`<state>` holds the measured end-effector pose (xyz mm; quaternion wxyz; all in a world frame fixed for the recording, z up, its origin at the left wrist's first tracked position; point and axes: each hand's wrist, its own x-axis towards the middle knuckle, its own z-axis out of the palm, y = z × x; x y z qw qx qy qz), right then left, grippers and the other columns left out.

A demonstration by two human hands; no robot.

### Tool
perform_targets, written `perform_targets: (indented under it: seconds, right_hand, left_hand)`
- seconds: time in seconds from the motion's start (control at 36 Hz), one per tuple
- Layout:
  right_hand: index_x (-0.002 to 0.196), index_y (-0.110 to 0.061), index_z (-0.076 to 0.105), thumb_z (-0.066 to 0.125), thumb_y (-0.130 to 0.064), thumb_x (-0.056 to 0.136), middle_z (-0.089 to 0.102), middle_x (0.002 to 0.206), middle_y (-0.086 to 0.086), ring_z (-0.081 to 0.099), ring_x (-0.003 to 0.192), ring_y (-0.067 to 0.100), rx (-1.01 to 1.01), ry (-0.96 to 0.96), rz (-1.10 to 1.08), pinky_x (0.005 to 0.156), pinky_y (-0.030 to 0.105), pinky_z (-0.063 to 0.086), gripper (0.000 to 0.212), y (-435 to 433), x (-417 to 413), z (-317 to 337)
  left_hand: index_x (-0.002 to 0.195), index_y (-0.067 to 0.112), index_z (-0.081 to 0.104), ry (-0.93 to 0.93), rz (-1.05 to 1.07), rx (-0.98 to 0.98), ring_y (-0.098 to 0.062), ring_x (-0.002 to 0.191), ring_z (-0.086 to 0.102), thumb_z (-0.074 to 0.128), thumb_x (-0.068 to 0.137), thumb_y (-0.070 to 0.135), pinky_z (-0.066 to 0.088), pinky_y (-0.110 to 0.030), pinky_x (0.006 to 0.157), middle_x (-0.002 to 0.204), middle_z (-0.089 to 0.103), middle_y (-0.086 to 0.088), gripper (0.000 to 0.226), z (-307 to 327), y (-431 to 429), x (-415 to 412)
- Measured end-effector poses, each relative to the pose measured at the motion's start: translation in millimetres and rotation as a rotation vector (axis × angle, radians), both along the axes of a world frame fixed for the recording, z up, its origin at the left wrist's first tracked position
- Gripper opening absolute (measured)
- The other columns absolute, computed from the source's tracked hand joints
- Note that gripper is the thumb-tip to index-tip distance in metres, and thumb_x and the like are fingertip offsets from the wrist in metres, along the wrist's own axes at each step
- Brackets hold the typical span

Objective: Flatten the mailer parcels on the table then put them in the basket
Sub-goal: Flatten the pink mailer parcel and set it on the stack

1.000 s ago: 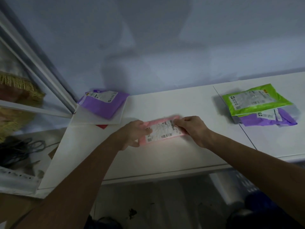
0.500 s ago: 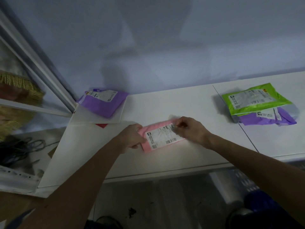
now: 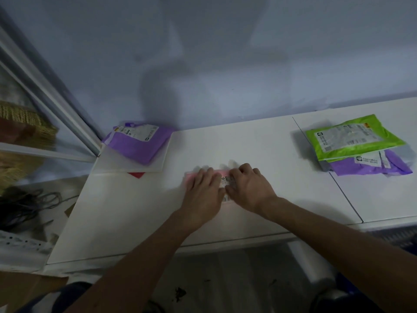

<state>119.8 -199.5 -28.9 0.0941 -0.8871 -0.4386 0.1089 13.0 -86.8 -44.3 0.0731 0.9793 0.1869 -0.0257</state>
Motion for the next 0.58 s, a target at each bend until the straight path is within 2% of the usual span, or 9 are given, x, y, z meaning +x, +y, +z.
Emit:
perform_targets:
  seconds: [0.06,0.11,0.19,0.31,0.36,0.47,0.58]
  right_hand:
    - [0.121,-0.011,0.051,0.04,-0.04,0.096,0.051,0.12,0.014,0.049,0.107,0.034,-0.007,-0.09,-0.011,0.091,0.039,0.043,0.039,0.7,-0.1,1.8]
    - [0.119,-0.011,0.053,0.036,-0.04,0.098,0.053,0.121,0.014,0.048,0.11,0.033,0.03,-0.127,-0.024,0.09,0.038,0.042,0.039,2.5,1.6,-0.9]
    - [0.121,-0.008,0.056,0.034,-0.037,0.099,0.054,0.127,0.014,0.048,0.119,0.033,0.171,-0.112,0.007,0.097,0.04,0.041,0.043,5.2,4.6,-11.7]
    - [0.126,-0.004,0.055,0.037,-0.027,0.094,0.058,0.126,0.019,0.052,0.118,0.038,0.311,-0.076,0.059,0.101,0.045,0.044,0.043,14.5,11.0,-29.4]
    - [0.127,-0.002,0.055,0.039,-0.024,0.093,0.059,0.124,0.019,0.054,0.116,0.038,0.339,-0.046,0.057,0.1,0.045,0.045,0.043,22.7,12.2,-35.8]
    - [0.13,-0.002,0.054,0.025,-0.028,0.098,0.058,0.13,0.017,0.052,0.123,0.035,0.307,-0.053,0.053,0.106,0.044,0.04,0.051,33.0,11.4,-43.1]
    - [0.129,0.0,0.057,0.022,-0.029,0.1,0.059,0.13,0.017,0.052,0.126,0.033,0.311,-0.073,0.032,0.108,0.043,0.039,0.054,33.7,4.5,-48.5]
  left_hand:
    - [0.141,0.014,0.039,-0.029,-0.059,0.074,-0.025,0.14,0.028,0.01,0.095,0.042,0.019,-0.041,0.116,0.149,0.036,-0.008,0.062,-7.7,-1.2,0.4]
    - [0.137,0.01,0.048,-0.032,-0.087,0.098,-0.027,0.136,0.039,0.012,0.096,0.038,0.026,-0.044,0.115,0.144,0.046,-0.01,0.061,-15.8,2.2,2.9]
    - [0.131,0.002,0.055,-0.034,-0.137,0.094,-0.032,0.13,0.047,0.021,0.095,0.03,0.037,-0.049,0.107,0.137,0.053,-0.017,0.056,-26.9,7.9,7.1]
    - [0.105,-0.006,0.068,-0.237,-0.161,0.025,-0.031,0.101,0.067,0.035,0.087,0.018,0.053,-0.047,0.089,0.108,0.069,-0.02,0.044,-24.5,8.2,18.9]
    - [0.098,-0.006,0.069,-0.275,-0.153,0.0,-0.031,0.092,0.069,0.036,0.084,0.015,0.055,-0.044,0.086,0.1,0.071,-0.019,0.042,-23.4,12.2,23.2]
    - [0.115,-0.003,0.063,-0.152,-0.154,0.071,-0.031,0.113,0.06,0.032,0.086,0.018,0.042,-0.044,0.103,0.12,0.063,-0.019,0.048,-34.2,15.0,23.0]
    - [0.133,-0.005,0.049,-0.142,-0.126,0.084,-0.037,0.131,0.044,0.031,0.089,0.029,0.035,-0.049,0.109,0.139,0.048,-0.023,0.058,-45.1,10.3,19.4]
